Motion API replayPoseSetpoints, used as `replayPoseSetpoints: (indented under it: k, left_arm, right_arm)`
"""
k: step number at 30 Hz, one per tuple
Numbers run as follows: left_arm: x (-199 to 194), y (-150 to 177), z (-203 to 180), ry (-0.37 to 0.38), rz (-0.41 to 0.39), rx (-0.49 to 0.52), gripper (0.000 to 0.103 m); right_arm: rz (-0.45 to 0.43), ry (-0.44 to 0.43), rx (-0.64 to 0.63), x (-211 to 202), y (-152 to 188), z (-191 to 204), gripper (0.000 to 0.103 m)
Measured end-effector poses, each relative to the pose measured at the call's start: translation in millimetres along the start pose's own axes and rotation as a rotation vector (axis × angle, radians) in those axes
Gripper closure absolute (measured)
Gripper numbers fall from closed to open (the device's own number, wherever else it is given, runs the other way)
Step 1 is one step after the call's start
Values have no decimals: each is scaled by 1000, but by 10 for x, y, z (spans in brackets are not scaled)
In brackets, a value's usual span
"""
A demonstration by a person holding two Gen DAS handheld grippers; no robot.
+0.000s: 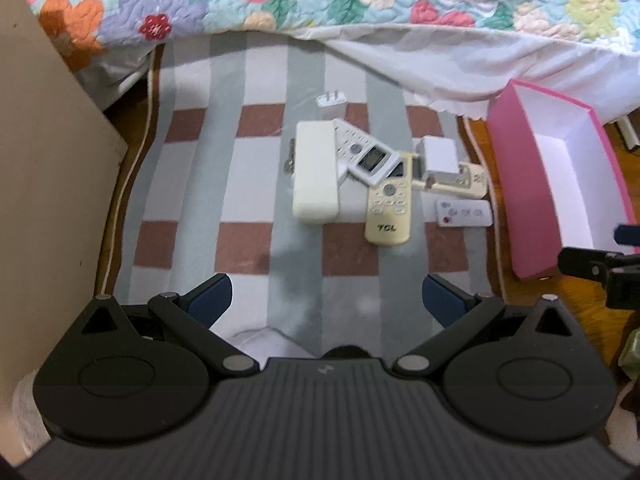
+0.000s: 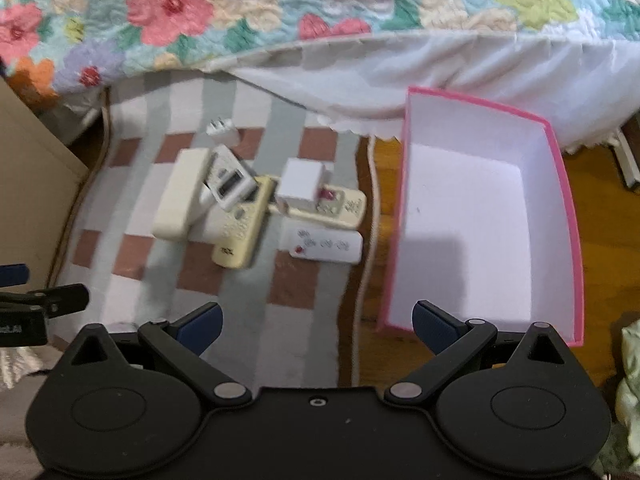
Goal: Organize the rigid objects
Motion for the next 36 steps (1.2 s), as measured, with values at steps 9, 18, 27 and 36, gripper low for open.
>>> replayPoseSetpoints:
  k: [9, 18, 27, 36]
  left_arm:
    - [167, -325, 102, 62, -11, -10, 2]
    - [635, -567, 101, 201, 2, -28, 8]
    - [1339, -579, -47, 321, 13, 26, 23]
    - [1984, -598, -65, 404, 122, -57, 33]
  right_arm:
    - [-389, -99, -219, -84, -92, 197, 0]
    - [-283, -119, -336, 319, -249, 490, 1]
    - [-177, -41, -493, 1313, -94, 846, 4]
    - [-95, -142, -322, 1980, -240, 724, 14]
Point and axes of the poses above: each gripper's, at about its wrist camera, not at the fingertips, and x roughly the way its jaws point, z to its left, y to its underside, the point moved 3 cm from there along x, roughly the way its jaws point, and after that the axes turned 10 degrees about z, right-handed, at the moved point
